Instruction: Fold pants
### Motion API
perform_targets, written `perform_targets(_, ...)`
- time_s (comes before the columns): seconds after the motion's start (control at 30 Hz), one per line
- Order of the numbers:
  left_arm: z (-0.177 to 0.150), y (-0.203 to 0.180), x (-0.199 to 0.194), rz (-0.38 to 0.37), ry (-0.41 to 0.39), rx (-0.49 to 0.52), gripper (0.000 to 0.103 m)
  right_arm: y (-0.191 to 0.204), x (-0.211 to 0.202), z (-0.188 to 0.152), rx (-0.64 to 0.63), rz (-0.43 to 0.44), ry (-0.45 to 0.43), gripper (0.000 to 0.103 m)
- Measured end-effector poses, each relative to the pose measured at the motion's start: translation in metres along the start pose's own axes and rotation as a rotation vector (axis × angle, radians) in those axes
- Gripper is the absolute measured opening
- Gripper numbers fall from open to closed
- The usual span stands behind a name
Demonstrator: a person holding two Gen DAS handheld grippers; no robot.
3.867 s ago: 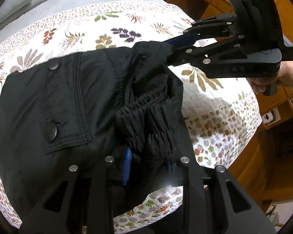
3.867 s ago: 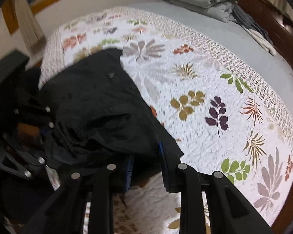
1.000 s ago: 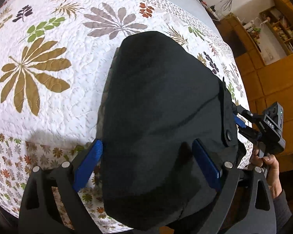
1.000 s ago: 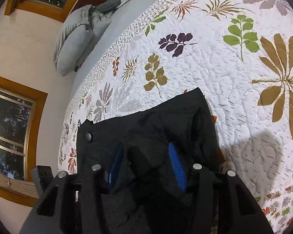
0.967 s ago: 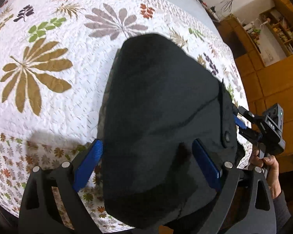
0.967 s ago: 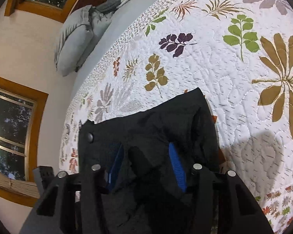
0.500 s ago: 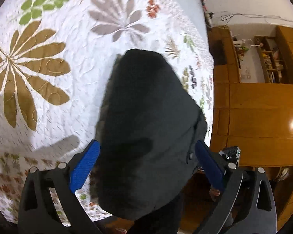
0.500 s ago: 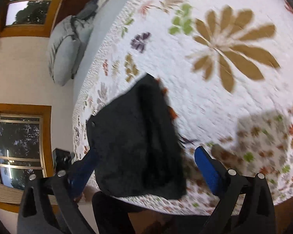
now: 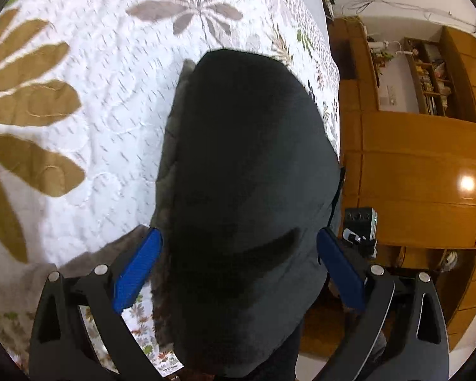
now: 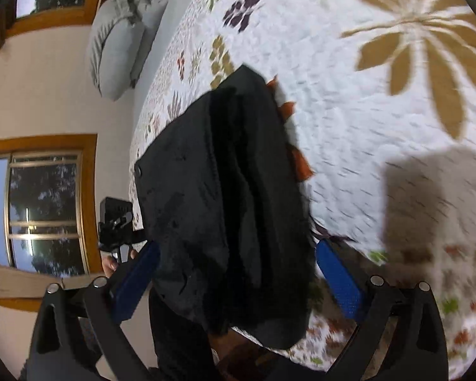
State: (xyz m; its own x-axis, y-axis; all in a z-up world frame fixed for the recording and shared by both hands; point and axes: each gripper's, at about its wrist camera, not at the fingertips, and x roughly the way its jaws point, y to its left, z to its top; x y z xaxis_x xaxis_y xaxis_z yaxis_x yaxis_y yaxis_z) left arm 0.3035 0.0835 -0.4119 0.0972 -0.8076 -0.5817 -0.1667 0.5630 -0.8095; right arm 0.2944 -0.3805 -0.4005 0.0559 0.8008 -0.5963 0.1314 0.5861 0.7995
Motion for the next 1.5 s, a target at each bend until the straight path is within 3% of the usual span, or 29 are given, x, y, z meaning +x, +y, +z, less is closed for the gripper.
perform_targets(0.3,0.007,-0.001,0.033,-0.056,0.06,0.042,0.1,-0.001,0.019,0.012,-0.008,0.017,0.052,0.1)
perform_targets(0.53,0.001,-0.005,0.028,-0.06,0.08,0.066,0.1,0.017,0.036,0.023,-0.069,-0.01,0.106,0.1)
perform_targets(0.7,0.0,-0.01,0.039,-0.005,0.087,0.091,0.1,0.021,0.043,0.026,-0.077,0.009,0.121,0.1)
perform_targets(0.8,-0.003,-0.014,0.042,0.043,0.065,0.097,0.099,0.026,0.057,0.027,-0.099,-0.022,0.135,0.1)
perform_targets(0.83,-0.005,-0.019,0.043,0.071,0.051,0.112,0.095,0.027,0.06,0.029,-0.097,-0.025,0.134,0.1)
perform_targets(0.87,-0.006,-0.021,0.042,0.079,0.045,0.115,0.083,0.028,0.06,0.029,-0.094,-0.025,0.134,0.1)
perform_targets(0.93,-0.01,-0.02,0.036,0.074,0.024,0.094,0.069,0.031,0.059,0.026,-0.103,-0.023,0.131,0.099)
perform_targets(1.0,-0.012,-0.02,0.032,0.068,0.006,0.083,0.057,0.034,0.058,0.024,-0.098,0.006,0.134,0.073)
perform_targets(1.07,-0.014,-0.021,0.027,0.057,-0.017,0.076,0.046,0.044,0.058,0.021,-0.104,0.023,0.118,0.06)
perform_targets(1.2,-0.015,-0.028,0.018,0.049,-0.047,0.093,0.036,0.058,0.053,0.019,-0.116,0.04,0.088,0.044)
perform_targets(1.5,-0.011,-0.041,-0.01,0.051,-0.087,0.114,0.029,0.11,0.054,0.024,-0.175,0.046,0.072,0.04)
